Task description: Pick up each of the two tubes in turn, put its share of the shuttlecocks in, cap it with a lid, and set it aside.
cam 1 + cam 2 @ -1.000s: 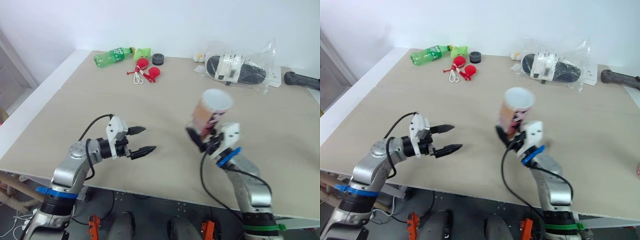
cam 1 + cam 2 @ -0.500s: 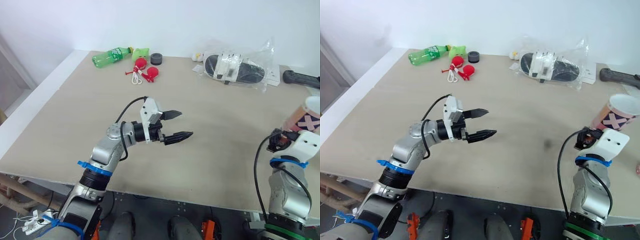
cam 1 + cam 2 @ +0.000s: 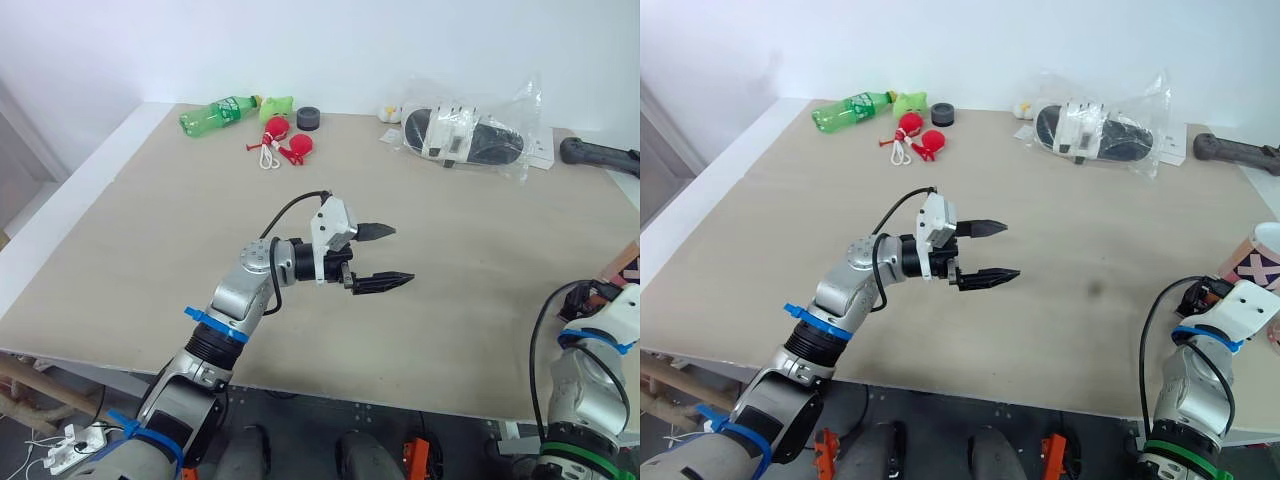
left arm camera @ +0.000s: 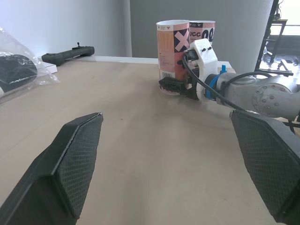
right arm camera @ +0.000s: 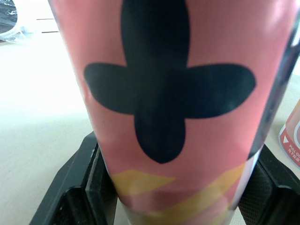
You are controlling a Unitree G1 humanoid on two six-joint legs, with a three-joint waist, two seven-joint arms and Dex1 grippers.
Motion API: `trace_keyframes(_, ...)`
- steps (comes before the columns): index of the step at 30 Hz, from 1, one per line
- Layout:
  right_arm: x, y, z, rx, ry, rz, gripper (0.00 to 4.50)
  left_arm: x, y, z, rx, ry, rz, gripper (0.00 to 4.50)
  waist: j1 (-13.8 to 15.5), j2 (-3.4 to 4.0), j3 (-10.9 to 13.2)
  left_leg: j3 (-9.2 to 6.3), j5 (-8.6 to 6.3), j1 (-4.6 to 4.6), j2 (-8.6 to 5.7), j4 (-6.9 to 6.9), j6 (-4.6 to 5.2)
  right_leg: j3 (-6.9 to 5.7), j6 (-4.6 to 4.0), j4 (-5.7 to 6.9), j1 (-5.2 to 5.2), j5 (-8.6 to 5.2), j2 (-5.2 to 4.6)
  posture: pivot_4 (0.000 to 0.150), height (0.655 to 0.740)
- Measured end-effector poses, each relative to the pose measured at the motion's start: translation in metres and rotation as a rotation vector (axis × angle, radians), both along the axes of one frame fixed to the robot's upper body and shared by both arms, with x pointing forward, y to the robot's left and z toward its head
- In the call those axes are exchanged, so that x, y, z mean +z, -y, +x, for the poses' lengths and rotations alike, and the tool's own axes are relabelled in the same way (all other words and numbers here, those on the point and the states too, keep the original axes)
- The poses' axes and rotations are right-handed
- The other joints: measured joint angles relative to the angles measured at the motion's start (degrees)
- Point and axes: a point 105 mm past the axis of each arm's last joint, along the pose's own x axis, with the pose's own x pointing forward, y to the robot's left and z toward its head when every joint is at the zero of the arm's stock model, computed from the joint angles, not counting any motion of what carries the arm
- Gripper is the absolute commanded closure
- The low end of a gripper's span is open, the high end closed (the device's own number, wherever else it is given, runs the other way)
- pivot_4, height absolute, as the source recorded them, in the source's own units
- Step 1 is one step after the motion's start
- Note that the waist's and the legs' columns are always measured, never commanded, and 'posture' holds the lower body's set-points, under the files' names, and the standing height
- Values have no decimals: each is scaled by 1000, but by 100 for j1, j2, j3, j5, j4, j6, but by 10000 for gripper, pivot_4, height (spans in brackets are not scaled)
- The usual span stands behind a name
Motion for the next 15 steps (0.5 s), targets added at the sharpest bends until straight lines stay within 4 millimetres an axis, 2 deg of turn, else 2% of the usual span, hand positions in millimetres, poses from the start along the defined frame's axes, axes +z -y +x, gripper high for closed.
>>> trace_keyframes(1, 0, 1, 0, -2, 2, -1, 6189, 0, 0, 0, 1, 1, 0, 0, 0, 0, 0, 0, 0, 0, 0, 0, 0, 0, 1, 0, 0, 0, 0, 1500, 7400)
trace_keyframes(2, -1, 1, -1, -4, 3, -1, 4439, 0, -1, 0, 2, 2, 0, 0, 0, 0, 0, 0, 0, 0, 0, 0, 0, 0, 1, 0, 0, 0, 0, 1500, 7400)
trace_keyframes(3, -2, 1, -1, -9, 0, 4, 679, 0, -1, 0, 3, 3, 1, 0, 0, 0, 0, 0, 0, 0, 0, 0, 0, 0, 1, 0, 0, 1, 0, 1500, 7400)
trace_keyframes(10, -6, 0, -3, 2, -13, -3, 679, -1, -4, 2, 12, 5, 6, 0, 0, 3, 0, 0, 0, 0, 0, -1, 0, 1, 0, 0, -1, -1, 1, 1500, 7400)
trace_keyframes(15, 3, -3, -11, 4, 4, -38, 679, -2, -6, 3, 19, 4, 11, 0, 2, 7, 0, -1, 0, 0, -1, -1, 0, 1, 3, -1, -1, -3, 0, 1500, 7400)
